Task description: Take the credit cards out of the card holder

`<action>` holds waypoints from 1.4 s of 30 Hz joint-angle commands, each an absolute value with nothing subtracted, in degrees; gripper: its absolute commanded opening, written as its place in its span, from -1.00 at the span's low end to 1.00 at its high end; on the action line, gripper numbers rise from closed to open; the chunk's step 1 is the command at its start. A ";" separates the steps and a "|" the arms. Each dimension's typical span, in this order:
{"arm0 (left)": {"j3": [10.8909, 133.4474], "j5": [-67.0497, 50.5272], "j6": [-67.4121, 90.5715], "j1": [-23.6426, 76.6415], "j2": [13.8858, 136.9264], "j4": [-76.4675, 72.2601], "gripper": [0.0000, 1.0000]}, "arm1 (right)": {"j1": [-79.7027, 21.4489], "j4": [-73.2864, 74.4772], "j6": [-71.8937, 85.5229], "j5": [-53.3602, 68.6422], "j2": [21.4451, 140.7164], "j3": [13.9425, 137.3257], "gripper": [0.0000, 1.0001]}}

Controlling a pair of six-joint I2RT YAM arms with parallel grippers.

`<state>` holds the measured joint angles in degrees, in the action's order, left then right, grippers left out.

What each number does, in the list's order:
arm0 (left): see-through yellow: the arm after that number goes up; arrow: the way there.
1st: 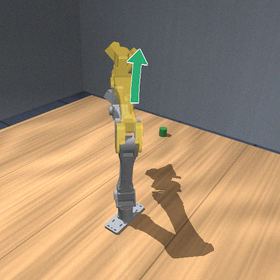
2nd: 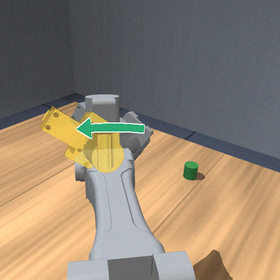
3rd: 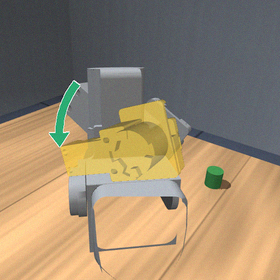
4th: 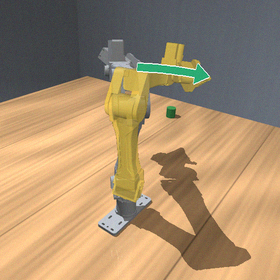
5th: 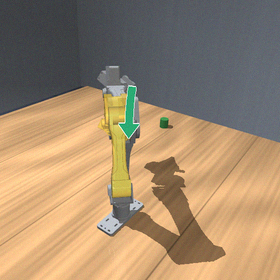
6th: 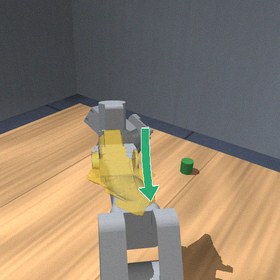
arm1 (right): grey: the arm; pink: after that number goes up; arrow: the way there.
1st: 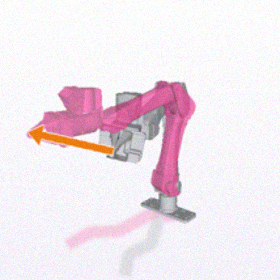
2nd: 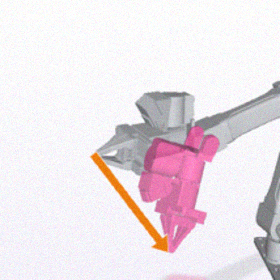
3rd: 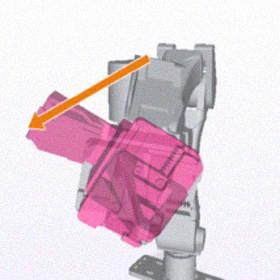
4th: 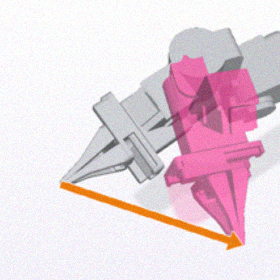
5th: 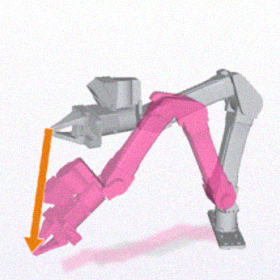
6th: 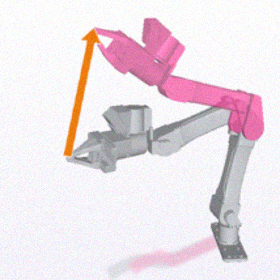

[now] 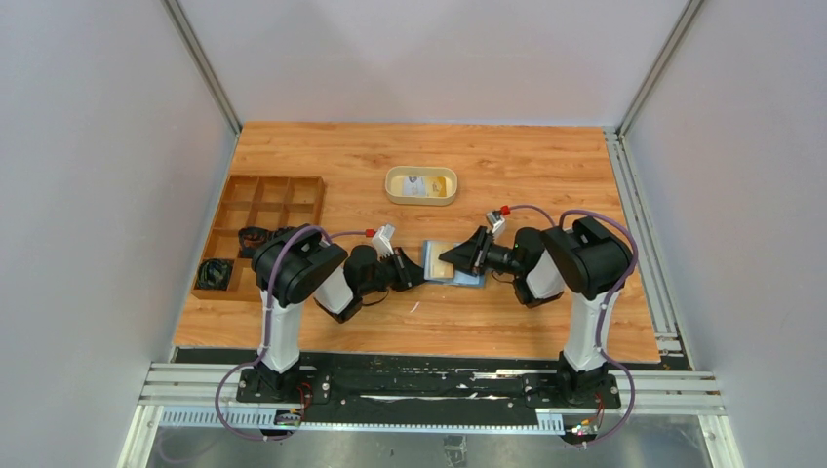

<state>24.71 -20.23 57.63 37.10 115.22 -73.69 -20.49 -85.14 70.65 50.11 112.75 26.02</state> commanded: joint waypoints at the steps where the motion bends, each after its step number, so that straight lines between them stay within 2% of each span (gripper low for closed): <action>1: 22.86 -18.19 54.84 37.35 118.35 -62.89 -1.00 | -19.46 -88.94 71.05 53.80 110.53 25.39 -0.14; 7: 22.90 -18.19 54.84 37.35 118.24 -62.77 -1.00 | -18.28 -88.78 70.03 54.77 111.74 23.75 -0.24; 18: 23.17 -18.11 54.53 37.35 117.90 -61.99 -1.00 | -15.83 -88.92 68.60 56.44 112.32 21.70 -0.25; 29: 23.26 -18.36 54.40 37.35 117.98 -61.87 -1.00 | -13.74 -89.32 68.03 58.20 114.33 20.69 -0.65; 33: 23.25 -18.46 54.36 37.35 118.08 -61.94 -1.00 | -11.62 -89.38 67.04 59.46 114.58 19.00 -0.87; 37: 22.96 -18.35 54.40 37.35 117.88 -62.19 -1.00 | -8.39 -89.28 66.33 61.35 113.92 17.25 -0.99; 42: 21.65 -17.61 54.82 37.07 116.44 -63.00 -1.00 | -6.40 -86.57 65.78 62.62 110.30 16.47 -1.00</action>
